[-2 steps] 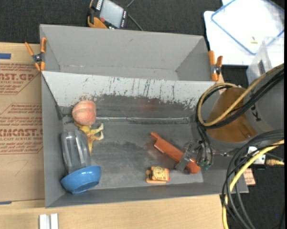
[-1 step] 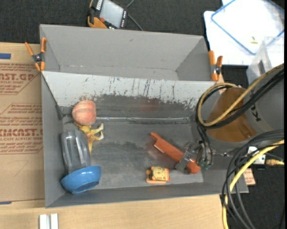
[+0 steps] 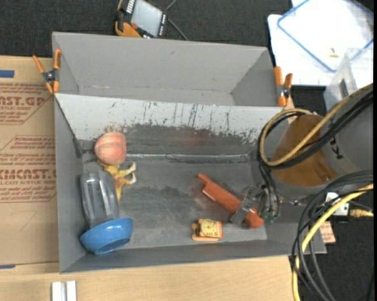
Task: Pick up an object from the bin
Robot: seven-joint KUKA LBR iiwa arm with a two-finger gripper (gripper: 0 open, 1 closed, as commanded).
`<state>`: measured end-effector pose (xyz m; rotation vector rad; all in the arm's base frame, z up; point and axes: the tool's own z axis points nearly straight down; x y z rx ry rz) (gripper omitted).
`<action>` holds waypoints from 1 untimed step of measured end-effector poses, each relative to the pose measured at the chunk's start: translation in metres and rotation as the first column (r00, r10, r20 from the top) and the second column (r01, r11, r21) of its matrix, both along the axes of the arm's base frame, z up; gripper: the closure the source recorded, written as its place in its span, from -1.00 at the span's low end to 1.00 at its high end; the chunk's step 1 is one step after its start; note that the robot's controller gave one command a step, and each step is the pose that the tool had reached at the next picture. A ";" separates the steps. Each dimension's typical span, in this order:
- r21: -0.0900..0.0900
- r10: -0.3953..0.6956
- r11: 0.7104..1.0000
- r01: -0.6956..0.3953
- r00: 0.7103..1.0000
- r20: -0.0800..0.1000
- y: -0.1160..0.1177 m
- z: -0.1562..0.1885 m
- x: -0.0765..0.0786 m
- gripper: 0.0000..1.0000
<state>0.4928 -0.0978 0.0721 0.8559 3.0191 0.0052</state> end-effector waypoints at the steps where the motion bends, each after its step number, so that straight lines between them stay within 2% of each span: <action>1: 0.001 0.000 1.000 0.000 1.000 -0.001 0.000 0.005 0.000 1.00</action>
Offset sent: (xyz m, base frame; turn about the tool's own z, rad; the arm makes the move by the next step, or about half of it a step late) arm -0.0002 0.0003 0.1107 0.0000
